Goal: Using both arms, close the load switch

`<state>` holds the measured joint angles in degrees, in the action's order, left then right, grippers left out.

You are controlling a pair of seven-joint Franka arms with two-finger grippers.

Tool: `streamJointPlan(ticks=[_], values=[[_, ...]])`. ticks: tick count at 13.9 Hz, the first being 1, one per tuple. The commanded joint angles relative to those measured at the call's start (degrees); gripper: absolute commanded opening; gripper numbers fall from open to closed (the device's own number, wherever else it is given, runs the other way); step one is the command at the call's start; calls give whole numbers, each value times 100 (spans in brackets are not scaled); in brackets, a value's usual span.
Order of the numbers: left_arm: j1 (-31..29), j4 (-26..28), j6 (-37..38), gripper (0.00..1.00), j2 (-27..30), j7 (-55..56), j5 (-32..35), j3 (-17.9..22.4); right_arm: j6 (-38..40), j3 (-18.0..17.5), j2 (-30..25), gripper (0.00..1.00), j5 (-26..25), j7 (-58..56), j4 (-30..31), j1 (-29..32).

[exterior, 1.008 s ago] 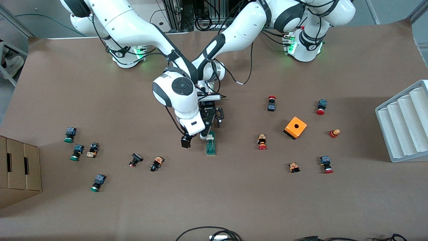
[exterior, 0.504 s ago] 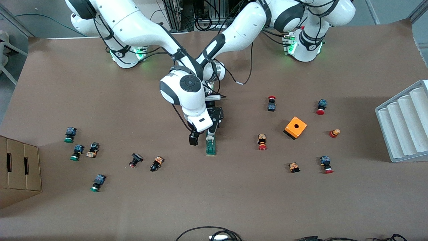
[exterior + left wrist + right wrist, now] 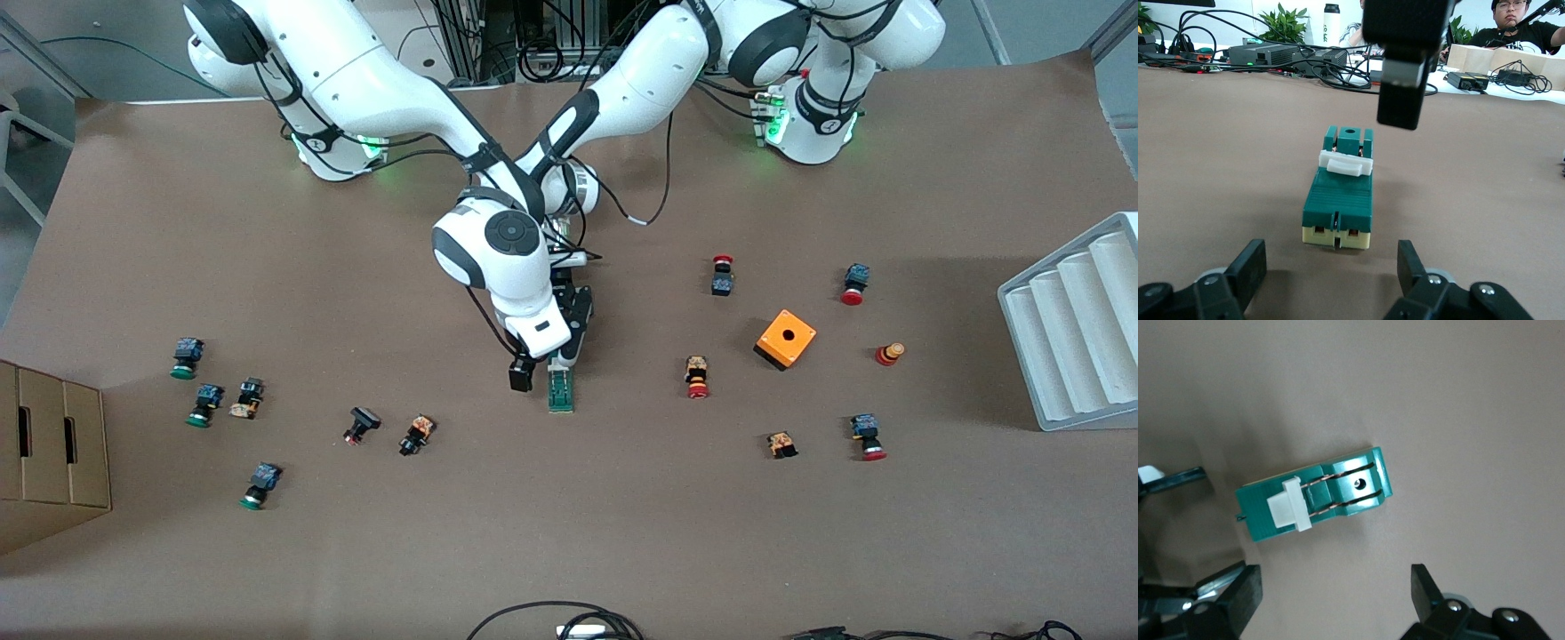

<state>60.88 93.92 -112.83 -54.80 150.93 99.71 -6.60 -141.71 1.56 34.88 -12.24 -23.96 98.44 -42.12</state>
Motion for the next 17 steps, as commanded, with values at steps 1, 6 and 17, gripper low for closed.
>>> streamJointPlan(ticks=[1, 6, 17], values=[[81, -137, 85, 88, -110, 103, 92, 44, -216, 46, 195, 99, 81, 67, -159, -42], [73, -129, 85, 88, -110, 103, 92, 44, -234, 46, 327, 99, 81, 67, -238, -77], [187, -76, 112, 88, -110, 50, 83, 44, -313, 46, 406, 98, 187, 67, -247, -156]])
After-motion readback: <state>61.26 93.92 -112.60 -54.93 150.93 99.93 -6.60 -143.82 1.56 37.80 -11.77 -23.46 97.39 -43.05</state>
